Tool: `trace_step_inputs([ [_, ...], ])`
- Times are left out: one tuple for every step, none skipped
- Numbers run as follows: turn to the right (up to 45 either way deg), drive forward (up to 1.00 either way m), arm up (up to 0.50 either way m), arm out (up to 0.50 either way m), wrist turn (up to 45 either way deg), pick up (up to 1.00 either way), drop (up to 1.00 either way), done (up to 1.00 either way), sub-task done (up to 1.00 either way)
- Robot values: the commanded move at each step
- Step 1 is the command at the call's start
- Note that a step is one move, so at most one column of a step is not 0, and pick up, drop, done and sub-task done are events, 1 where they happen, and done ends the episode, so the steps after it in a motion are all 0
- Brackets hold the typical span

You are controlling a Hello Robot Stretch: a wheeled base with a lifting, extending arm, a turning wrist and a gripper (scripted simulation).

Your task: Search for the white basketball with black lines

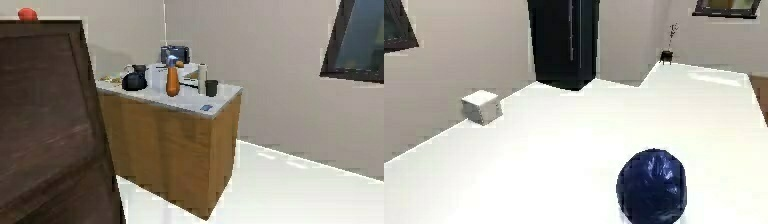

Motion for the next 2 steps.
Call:
trace_step_inputs([
  [-45.0,0.00,0.00,0.00,0.0,0.00,0.00,0.00,0.00],
  [-45.0,0.00,0.00,0.00,0.0,0.00,0.00,0.00,0.00],
])
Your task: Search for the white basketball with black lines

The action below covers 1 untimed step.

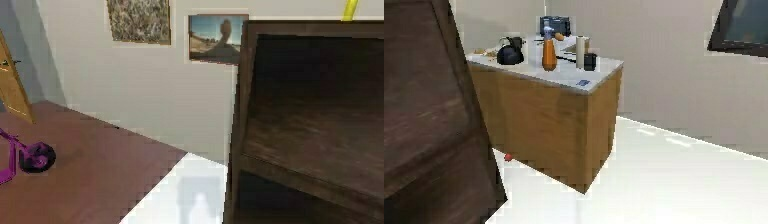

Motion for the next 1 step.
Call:
trace_step_inputs([
  [-45.0,0.00,0.00,0.00,0.0,0.00,0.00,0.00,0.00],
])
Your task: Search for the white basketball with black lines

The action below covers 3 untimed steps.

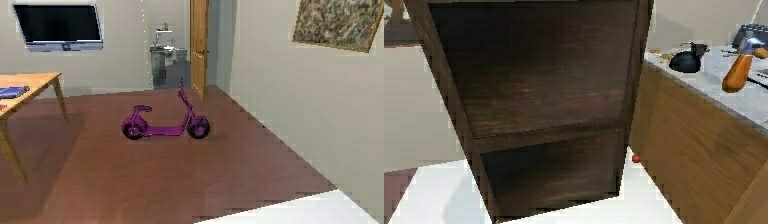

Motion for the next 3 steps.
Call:
trace_step_inputs([
  [-27.0,0.00,0.00,0.00,0.0,0.00,0.00,0.00,0.00],
  [0.0,1.00,0.00,0.00,0.0,0.00,0.00,0.00,0.00],
  [-6.0,0.00,0.00,0.00,0.0,0.00,0.00,0.00,0.00],
])
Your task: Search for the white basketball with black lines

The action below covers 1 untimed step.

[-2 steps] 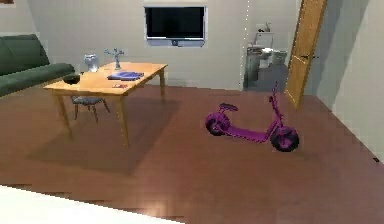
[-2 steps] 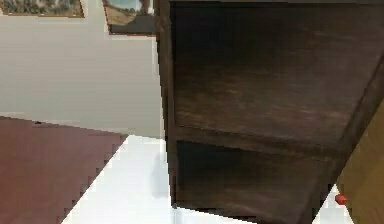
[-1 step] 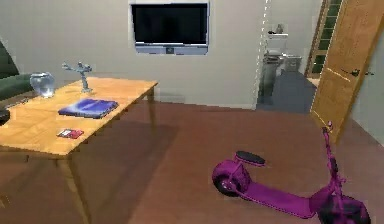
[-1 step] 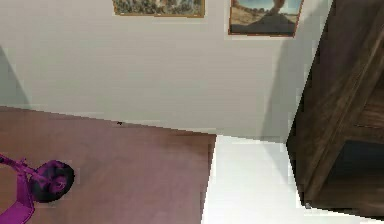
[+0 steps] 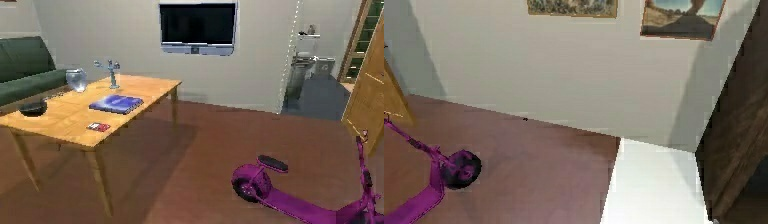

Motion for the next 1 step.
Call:
trace_step_inputs([
  [0.0,0.70,0.00,0.00,0.0,0.00,0.00,0.00,0.00],
])
